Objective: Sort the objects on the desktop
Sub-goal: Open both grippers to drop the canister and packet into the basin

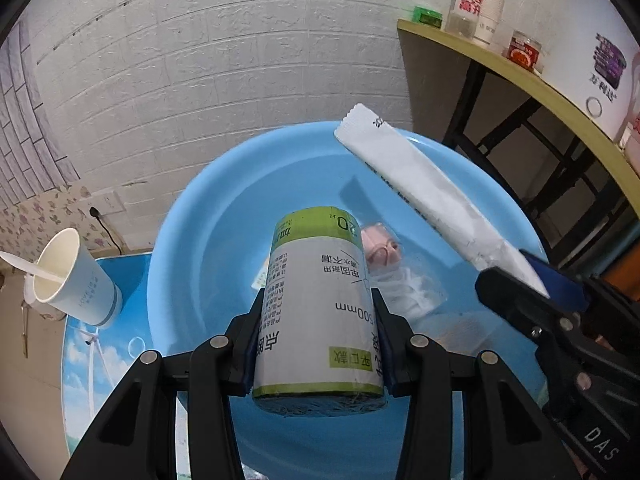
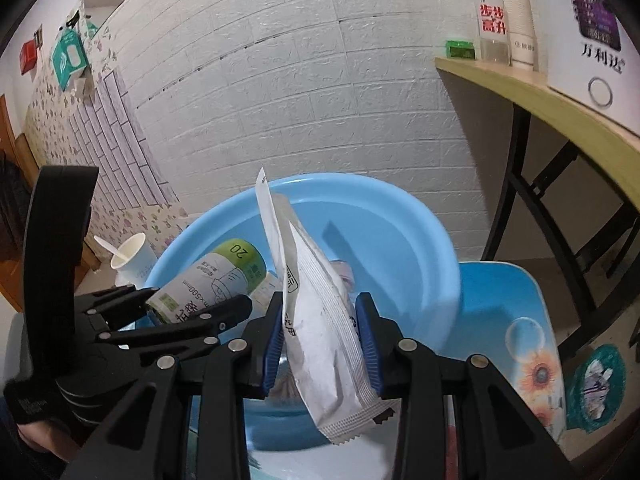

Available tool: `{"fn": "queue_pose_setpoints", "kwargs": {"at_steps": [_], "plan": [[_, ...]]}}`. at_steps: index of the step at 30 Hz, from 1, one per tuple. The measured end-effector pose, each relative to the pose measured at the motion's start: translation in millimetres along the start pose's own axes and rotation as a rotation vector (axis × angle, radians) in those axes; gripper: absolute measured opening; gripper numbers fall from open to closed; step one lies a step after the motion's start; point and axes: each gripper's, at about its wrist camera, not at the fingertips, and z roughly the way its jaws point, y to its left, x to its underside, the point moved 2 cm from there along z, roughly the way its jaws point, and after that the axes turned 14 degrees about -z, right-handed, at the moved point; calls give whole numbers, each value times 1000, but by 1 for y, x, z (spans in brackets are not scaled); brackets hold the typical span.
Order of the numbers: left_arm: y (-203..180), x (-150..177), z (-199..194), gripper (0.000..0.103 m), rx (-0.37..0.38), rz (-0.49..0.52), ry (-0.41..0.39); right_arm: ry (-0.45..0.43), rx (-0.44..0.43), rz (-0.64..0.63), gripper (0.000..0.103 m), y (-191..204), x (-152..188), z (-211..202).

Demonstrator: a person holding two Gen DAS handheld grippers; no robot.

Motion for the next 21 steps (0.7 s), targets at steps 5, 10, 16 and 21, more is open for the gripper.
{"fn": "queue_pose_setpoints", "kwargs": {"at_steps": [5, 10, 16, 21], "plan": [[-1, -5, 3, 44, -3, -5, 0, 8, -7, 12, 36, 1, 2, 7], [-6, -6, -4, 52, -4, -1, -40, 11, -11, 13, 36, 2, 6, 11], [-4, -2, -12, 58, -4, 6, -53, 18, -9, 7, 36, 1, 6, 11], [0, 4, -16, 59, -9, -2, -51, 6, -6, -2, 42, 4, 5, 5]]}}
